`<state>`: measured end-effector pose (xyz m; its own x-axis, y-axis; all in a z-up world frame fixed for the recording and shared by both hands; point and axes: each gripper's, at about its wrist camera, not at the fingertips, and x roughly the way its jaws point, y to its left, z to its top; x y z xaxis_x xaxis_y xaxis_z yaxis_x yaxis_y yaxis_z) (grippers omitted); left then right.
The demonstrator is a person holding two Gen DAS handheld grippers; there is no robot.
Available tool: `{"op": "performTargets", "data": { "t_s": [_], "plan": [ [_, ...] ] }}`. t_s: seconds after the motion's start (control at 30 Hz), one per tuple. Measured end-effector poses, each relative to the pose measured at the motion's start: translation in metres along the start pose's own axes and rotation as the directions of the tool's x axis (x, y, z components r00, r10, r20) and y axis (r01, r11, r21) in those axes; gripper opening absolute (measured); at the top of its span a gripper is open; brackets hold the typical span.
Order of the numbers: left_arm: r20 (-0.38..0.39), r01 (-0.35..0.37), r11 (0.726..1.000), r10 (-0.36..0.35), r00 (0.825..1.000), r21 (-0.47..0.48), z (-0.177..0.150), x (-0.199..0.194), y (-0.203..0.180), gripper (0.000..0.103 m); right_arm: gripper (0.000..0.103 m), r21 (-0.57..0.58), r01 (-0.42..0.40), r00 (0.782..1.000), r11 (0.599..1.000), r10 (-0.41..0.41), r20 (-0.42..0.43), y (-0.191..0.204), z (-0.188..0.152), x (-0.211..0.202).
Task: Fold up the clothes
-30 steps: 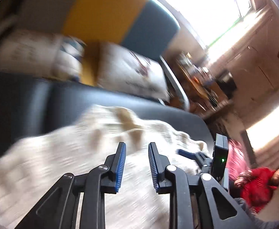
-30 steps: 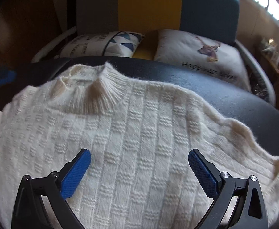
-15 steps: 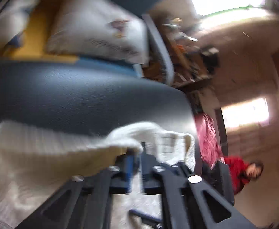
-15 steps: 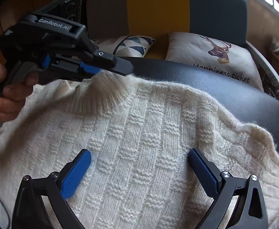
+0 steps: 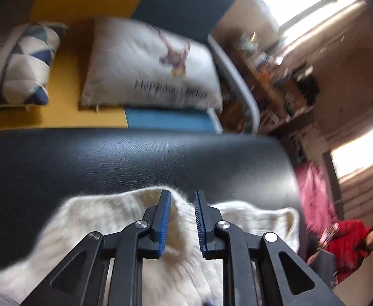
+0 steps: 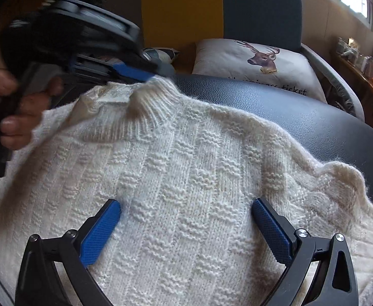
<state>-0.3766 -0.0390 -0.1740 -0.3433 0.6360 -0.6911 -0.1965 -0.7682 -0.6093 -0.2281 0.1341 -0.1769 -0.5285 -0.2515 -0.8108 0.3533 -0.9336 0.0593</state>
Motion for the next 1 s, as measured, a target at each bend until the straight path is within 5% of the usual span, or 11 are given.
{"op": "performTargets", "data": {
  "t_s": [0.13, 0.27, 0.43, 0.63, 0.73, 0.83, 0.87, 0.97, 1.0],
  "plan": [
    [0.126, -0.021, 0.999, 0.027, 0.992, -0.046, -0.037, -0.070, 0.022, 0.019, 0.103, 0.009, -0.035, 0.999, 0.999, 0.035, -0.013, -0.002, 0.008, -0.003],
    [0.173, -0.146, 0.987, 0.155, 0.973, -0.061, -0.090, -0.106, 0.048, 0.019, 0.103, 0.056, -0.236, 0.972, 0.970, 0.236, 0.003, 0.004, 0.045, -0.023],
    [0.181, -0.174, 0.979, 0.191, 0.965, -0.104, -0.122, -0.111, 0.074, 0.019, 0.103, 0.179, -0.540, 0.838, 0.823, 0.545, 0.022, 0.035, 0.111, -0.006],
    [0.179, -0.193, 0.981, 0.196, 0.964, -0.036, -0.132, -0.108, 0.083, 0.019, 0.103, 0.325, -0.545, 0.772, 0.773, 0.614, -0.166, 0.064, 0.142, 0.073],
    [0.188, -0.186, 0.983, 0.184, 0.965, -0.005, -0.136, -0.107, 0.085, 0.019, 0.103, 0.334, -0.607, 0.724, 0.721, 0.675, -0.143, 0.082, 0.148, 0.085],
    [0.193, -0.172, 0.985, 0.171, 0.966, -0.013, -0.136, -0.107, 0.088, 0.019, 0.103, 0.351, -0.698, 0.650, 0.624, 0.758, -0.055, 0.100, 0.160, 0.090],
    [0.195, -0.171, 0.985, 0.170, 0.966, -0.012, -0.137, -0.108, 0.088, 0.019, 0.103, 0.349, -0.704, 0.650, 0.619, 0.759, -0.036, 0.104, 0.164, 0.094],
    [0.200, -0.182, 0.983, 0.179, 0.963, -0.004, -0.138, -0.107, 0.089, 0.017, 0.103, 0.336, -0.619, 0.743, 0.710, 0.668, -0.043, 0.107, 0.171, 0.111],
    [0.198, -0.190, 0.982, 0.185, 0.963, 0.003, -0.137, -0.106, 0.089, 0.017, 0.103, 0.325, -0.623, 0.744, 0.711, 0.667, -0.033, 0.106, 0.172, 0.111]
  ]
}}
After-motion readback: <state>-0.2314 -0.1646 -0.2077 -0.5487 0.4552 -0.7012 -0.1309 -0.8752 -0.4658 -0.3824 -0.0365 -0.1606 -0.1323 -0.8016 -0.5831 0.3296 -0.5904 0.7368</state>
